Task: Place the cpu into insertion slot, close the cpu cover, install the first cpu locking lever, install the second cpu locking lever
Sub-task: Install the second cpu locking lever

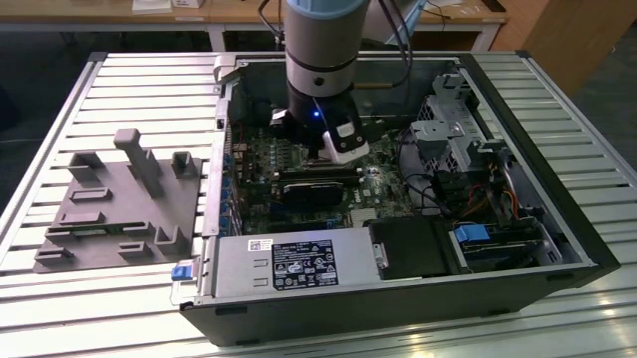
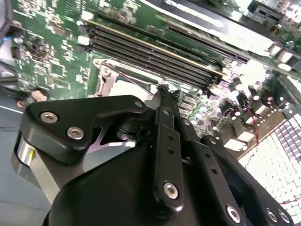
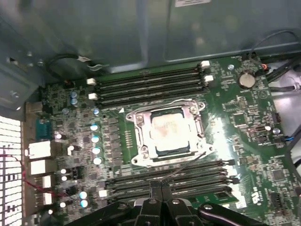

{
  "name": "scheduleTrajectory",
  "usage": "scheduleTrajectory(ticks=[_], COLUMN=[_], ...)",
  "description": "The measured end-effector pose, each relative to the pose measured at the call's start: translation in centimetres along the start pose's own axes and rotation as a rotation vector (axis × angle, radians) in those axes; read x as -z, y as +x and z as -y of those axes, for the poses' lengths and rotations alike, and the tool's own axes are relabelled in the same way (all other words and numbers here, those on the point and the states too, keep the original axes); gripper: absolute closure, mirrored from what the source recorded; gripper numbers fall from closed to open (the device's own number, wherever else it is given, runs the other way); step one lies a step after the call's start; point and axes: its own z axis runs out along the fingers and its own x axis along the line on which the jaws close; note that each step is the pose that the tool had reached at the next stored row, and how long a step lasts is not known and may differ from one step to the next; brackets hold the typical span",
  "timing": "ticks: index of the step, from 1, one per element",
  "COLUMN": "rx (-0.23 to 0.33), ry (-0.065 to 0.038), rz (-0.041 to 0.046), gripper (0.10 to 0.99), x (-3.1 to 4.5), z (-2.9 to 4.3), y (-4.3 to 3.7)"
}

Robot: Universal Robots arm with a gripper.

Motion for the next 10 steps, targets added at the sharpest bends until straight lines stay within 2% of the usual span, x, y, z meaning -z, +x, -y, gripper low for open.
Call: scheduleTrajectory(ticks=[5,10], rx=[-0.002,-0.004], ry=[0.012,0.014], rz=[-0.0096,-0.0138], gripper=[0.984,0.984], x=[-0.17,-0.88], z=[-0.13,0.02], y=[-0.92,-1.01])
